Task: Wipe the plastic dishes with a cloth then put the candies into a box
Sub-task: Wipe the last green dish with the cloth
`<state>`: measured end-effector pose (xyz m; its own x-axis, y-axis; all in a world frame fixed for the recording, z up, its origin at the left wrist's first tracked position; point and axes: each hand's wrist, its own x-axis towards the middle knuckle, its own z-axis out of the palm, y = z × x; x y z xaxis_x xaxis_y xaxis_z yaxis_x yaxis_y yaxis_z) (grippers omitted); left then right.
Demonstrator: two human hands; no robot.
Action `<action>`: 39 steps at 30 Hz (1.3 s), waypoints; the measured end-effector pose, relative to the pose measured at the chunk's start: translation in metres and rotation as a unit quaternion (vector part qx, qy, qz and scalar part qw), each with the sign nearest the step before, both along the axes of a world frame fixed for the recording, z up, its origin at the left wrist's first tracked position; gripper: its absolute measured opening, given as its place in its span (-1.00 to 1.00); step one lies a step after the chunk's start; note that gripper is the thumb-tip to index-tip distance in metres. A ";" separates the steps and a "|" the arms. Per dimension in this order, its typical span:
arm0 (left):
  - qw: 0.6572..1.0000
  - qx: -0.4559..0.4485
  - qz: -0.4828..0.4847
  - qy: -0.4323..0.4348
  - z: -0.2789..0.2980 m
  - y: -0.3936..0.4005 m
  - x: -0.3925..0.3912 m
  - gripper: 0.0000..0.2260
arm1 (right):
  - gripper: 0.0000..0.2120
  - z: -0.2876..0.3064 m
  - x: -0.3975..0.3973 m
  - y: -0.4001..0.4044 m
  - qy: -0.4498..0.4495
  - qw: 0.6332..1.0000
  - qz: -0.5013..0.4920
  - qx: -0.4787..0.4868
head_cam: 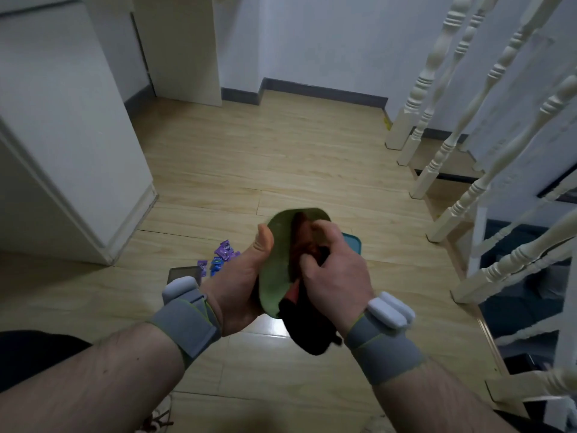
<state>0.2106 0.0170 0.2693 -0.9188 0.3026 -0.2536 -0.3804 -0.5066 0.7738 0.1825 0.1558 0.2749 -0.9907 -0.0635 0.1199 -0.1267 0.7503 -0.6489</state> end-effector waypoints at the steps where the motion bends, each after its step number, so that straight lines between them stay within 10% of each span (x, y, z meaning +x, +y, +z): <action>1: 1.000 -0.006 -0.007 0.008 -0.002 0.000 0.000 -0.19 | -0.55 -0.002 -0.001 -0.002 0.002 1.000 -0.011 -0.015; 14: 0.999 0.018 0.048 -0.002 -0.004 -0.009 -0.011 -0.20 | -0.67 0.004 0.026 -0.019 -0.058 0.963 0.263 -0.002; 19: 0.996 0.048 0.070 -0.040 0.002 -0.014 -0.007 -0.19 | -0.58 0.001 0.035 -0.018 -0.007 0.947 0.254 0.197; 29: 0.993 0.033 0.068 -0.088 0.006 -0.022 -0.004 -0.29 | -0.72 0.002 0.027 -0.001 -0.009 0.950 0.132 0.282; 39: 0.986 0.008 0.151 -0.068 -0.007 0.002 -0.006 -0.40 | -0.66 -0.008 0.033 -0.023 -0.090 0.973 0.210 -0.020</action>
<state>0.2042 0.0193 0.2627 -0.9257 0.0261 -0.3774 -0.3101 -0.6240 0.7173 0.2156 0.1326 0.2669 -0.8835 -0.4665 -0.0427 -0.2981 0.6303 -0.7169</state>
